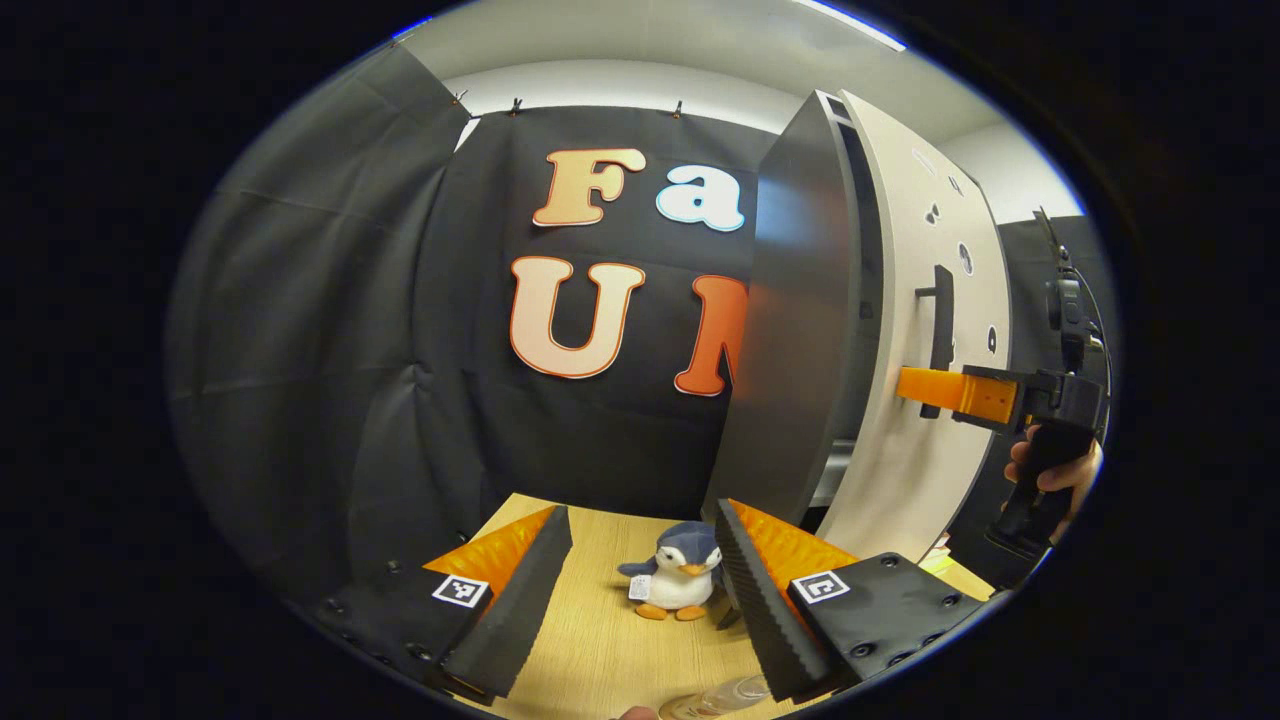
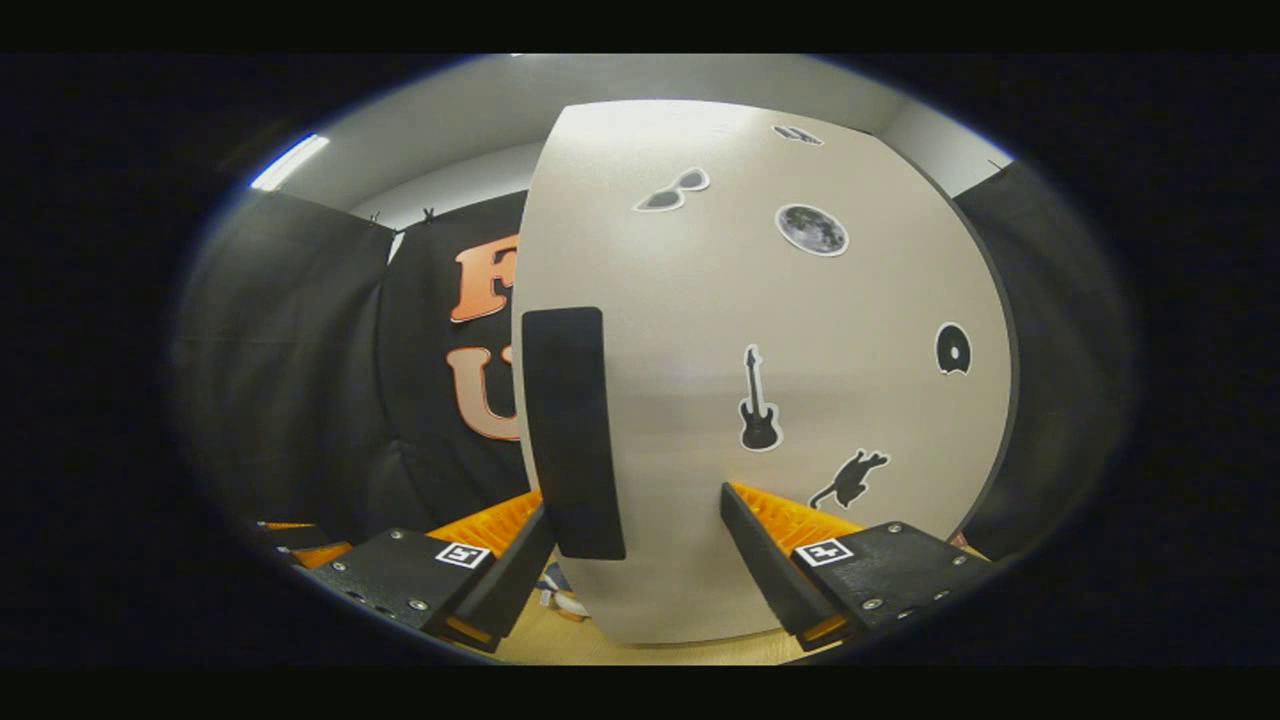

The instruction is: Open the cabinet door with the right hand, grasp the bottle in the cabinet with the left hand and place it on the coaster, then close the cabinet door with the right hand.

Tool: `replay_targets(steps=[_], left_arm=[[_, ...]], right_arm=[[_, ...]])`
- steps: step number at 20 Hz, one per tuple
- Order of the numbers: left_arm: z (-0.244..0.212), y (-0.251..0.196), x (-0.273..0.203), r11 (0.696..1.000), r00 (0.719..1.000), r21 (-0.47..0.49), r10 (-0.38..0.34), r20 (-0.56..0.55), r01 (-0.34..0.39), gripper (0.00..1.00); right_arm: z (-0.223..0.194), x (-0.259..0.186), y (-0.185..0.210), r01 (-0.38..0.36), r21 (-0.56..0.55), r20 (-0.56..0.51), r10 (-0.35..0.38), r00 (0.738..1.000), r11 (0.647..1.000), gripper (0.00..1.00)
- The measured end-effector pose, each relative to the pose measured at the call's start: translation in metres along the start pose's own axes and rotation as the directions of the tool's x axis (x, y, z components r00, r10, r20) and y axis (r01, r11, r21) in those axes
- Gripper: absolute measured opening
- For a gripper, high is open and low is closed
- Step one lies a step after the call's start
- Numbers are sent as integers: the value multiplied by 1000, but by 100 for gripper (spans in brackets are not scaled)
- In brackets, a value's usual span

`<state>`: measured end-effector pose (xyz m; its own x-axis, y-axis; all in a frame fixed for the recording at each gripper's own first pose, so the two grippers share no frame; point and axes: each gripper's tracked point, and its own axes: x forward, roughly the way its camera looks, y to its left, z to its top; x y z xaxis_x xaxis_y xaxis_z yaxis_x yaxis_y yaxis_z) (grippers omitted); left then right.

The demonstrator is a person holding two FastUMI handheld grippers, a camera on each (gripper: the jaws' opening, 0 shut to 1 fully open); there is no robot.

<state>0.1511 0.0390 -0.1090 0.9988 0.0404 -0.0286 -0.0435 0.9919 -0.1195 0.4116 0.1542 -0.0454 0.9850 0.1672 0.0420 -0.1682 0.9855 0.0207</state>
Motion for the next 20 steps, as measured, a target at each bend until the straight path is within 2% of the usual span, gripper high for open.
replay_targets(steps=[6,11,16,19,20], left_arm=[[0,-8,3,1000,1000,-10,-20,-6,20,95],[0,-8,0,1000,1000,-12,-18,-9,18,94],[6,-13,-11,1000,1000,-25,-17,-7,17,95],[13,-20,-20,999,1000,-24,-24,3,24,95],[15,-24,-24,999,1000,-21,-27,4,27,95]], right_arm=[[-6,13,-3,55,-27,-2,-56,998,998,98],[-10,22,-7,84,-39,-2,-84,996,996,95],[-13,23,-8,84,-28,-26,-84,996,996,96],[-8,8,-6,66,-25,-17,-66,998,998,96],[-5,-2,-6,62,-29,-16,-62,998,998,99]])
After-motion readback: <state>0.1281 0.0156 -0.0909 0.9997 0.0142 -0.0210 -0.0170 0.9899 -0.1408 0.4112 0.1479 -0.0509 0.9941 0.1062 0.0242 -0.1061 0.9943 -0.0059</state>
